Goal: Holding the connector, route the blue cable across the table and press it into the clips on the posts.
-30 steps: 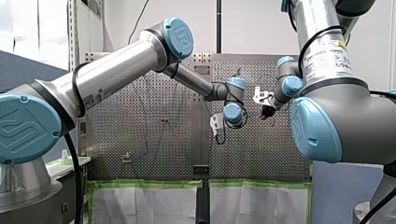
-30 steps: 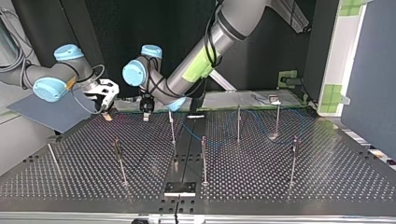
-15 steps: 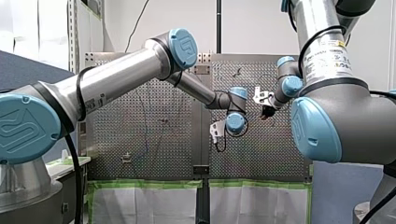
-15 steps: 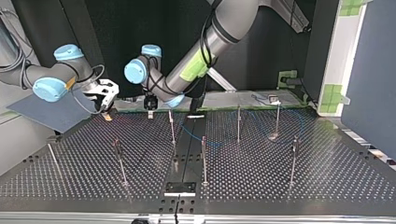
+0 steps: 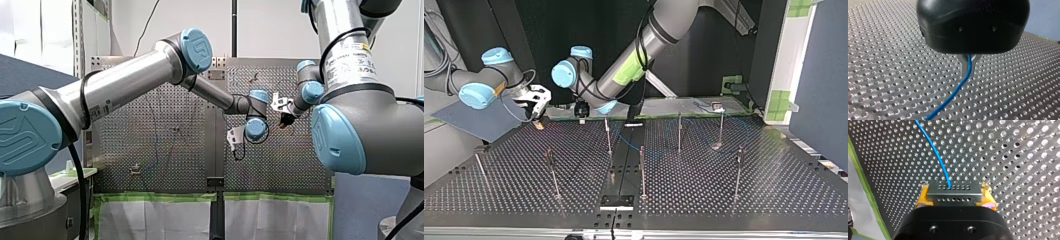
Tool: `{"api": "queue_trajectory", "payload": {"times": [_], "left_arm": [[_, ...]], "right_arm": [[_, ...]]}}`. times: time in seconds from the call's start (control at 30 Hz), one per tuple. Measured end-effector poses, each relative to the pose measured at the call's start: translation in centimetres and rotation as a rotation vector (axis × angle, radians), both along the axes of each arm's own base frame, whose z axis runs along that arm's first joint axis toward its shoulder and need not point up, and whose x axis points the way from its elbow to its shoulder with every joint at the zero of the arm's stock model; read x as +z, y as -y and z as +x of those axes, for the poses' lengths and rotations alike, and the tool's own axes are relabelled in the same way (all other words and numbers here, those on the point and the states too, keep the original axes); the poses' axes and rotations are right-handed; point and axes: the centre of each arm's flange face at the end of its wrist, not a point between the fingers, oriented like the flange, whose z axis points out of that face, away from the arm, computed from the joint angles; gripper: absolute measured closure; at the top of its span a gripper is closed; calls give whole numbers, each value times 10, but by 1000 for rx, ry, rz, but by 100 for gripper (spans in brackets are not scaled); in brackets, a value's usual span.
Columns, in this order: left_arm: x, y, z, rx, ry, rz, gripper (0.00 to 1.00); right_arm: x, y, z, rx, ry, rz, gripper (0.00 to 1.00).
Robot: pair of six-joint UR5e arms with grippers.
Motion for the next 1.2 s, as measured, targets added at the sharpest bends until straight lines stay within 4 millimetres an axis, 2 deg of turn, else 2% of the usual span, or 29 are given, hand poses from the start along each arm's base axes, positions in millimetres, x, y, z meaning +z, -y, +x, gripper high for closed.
{"api": "queue_trajectory", "payload": {"times": [0.1,0.3,0.73,0.93,1.2], "left_arm": [[7,-2,-3,12,0,1,100],[30,-15,-9,59,16,-4,100],[74,-26,-32,48,70,13,100],[110,-24,-42,39,103,-20,100],[179,-25,-49,36,175,-100,100]], "right_arm": [[3,1,0,0,1,-7,100],[28,2,0,-4,15,-50,100],[107,-7,1,-31,130,-159,100],[121,-10,2,-29,149,-174,100],[130,-11,4,-22,150,-191,100]]}}
